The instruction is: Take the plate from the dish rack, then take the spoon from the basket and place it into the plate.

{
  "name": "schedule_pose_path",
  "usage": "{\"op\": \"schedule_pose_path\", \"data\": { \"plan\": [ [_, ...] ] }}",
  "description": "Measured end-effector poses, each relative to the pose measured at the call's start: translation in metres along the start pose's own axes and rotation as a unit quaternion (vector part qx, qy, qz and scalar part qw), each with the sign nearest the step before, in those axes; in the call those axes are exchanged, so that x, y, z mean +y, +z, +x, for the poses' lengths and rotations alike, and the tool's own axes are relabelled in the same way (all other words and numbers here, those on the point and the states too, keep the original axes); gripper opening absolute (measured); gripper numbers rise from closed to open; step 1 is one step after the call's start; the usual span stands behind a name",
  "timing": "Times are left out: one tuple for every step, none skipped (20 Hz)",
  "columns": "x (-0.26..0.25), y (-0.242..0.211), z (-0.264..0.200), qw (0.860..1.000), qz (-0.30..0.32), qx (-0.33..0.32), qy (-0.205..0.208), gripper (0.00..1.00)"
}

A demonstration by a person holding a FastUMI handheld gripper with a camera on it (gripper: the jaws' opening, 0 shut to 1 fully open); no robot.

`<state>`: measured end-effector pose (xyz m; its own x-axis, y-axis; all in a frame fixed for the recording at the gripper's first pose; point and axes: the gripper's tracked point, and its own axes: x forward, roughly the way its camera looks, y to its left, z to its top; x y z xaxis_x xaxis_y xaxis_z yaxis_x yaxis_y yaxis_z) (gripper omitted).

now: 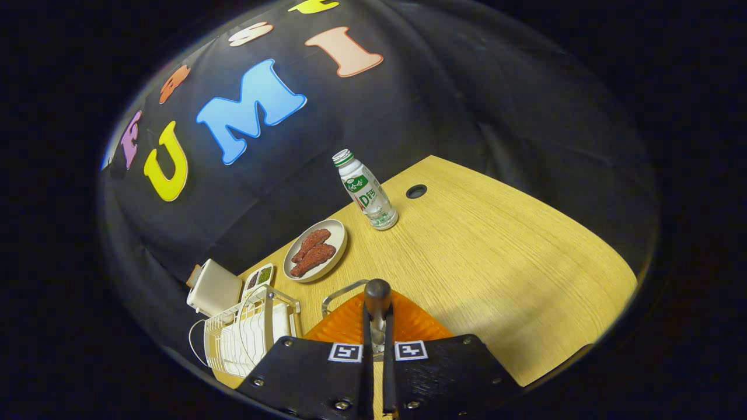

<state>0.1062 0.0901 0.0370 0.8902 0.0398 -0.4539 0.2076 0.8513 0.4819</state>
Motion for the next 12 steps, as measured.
{"op": "schedule_pose_path", "data": {
  "plan": [
    [0.004,0.005,-0.001,1.000,-0.003,-0.002,0.004,0.06],
    [0.009,0.010,-0.004,1.000,-0.007,-0.005,0.009,0.06],
    [0.013,0.015,-0.007,1.000,-0.014,-0.009,0.013,0.06],
    [0.015,0.021,-0.011,1.000,-0.021,-0.013,0.014,0.06],
    [0.016,0.027,-0.016,0.999,-0.031,-0.019,0.013,0.06],
    [0.016,0.034,-0.020,0.999,-0.042,-0.023,0.011,0.06],
    [0.018,0.040,-0.027,0.998,-0.053,-0.027,0.011,0.06],
    [0.023,0.045,-0.034,0.998,-0.061,-0.031,0.012,0.06],
    [0.029,0.051,-0.040,0.997,-0.068,-0.035,0.015,0.06],
    [0.033,0.056,-0.048,0.996,-0.074,-0.040,0.020,0.06],
    [0.040,0.060,-0.058,0.995,-0.083,-0.046,0.025,0.06],
    [0.048,0.063,-0.068,0.994,-0.091,-0.050,0.031,0.06]
  ]
}}
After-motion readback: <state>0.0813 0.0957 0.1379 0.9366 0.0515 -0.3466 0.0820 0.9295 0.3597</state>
